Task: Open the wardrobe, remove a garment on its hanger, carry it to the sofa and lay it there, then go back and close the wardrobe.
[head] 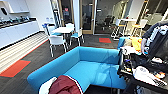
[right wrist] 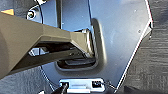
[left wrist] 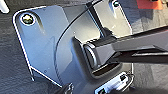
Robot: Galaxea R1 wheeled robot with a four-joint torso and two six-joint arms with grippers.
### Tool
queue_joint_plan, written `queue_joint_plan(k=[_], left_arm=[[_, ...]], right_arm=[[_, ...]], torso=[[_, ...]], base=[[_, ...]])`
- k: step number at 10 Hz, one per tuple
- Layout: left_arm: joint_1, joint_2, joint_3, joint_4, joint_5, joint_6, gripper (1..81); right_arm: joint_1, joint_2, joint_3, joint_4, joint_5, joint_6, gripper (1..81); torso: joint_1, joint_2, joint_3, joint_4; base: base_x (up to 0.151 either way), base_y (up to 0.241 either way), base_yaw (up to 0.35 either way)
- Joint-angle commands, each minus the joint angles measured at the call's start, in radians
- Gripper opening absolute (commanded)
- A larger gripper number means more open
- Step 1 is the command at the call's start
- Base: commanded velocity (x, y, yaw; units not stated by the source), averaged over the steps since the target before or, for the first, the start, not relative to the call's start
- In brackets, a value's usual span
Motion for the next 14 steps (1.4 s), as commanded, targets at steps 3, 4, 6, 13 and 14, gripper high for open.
queue_joint_plan(k=[3, 4, 6, 13, 14], left_arm=[[-0.022, -0.002, -0.011, 0.003, 0.049, 0.002, 81.1], [-0.022, -0.002, -0.011, 0.004, 0.049, 0.003, 81.1], [-0.022, 0.002, -0.011, 0.004, 0.052, 0.005, 81.1], [-0.022, 0.024, -0.011, 0.012, 0.095, 0.008, 81.1], [-0.022, 0.025, -0.011, 0.012, 0.101, 0.008, 81.1]], right_arm=[[-0.001, 0.013, 0.007, -0.012, -0.060, -0.005, 81.1], [0.000, 0.013, 0.007, -0.012, -0.061, -0.005, 81.1], [-0.001, 0.013, 0.008, -0.012, -0.060, -0.005, 81.1], [0.007, 0.007, 0.004, -0.004, -0.060, -0.003, 81.1], [0.005, 0.005, 0.004, -0.004, -0.060, -0.003, 81.1]], torso=[[0.000, 0.000, 0.000, 0.000], [0.000, 0.000, 0.000, 0.000], [0.000, 0.000, 0.000, 0.000], [0.000, 0.000, 0.000, 0.000], [0.000, 0.000, 0.000, 0.000]], base=[[0.000, 0.000, 0.343], [0.000, 0.000, 0.344], [0.000, 0.000, 0.343], [0.000, 0.000, 0.345], [0.000, 0.000, 0.345]])
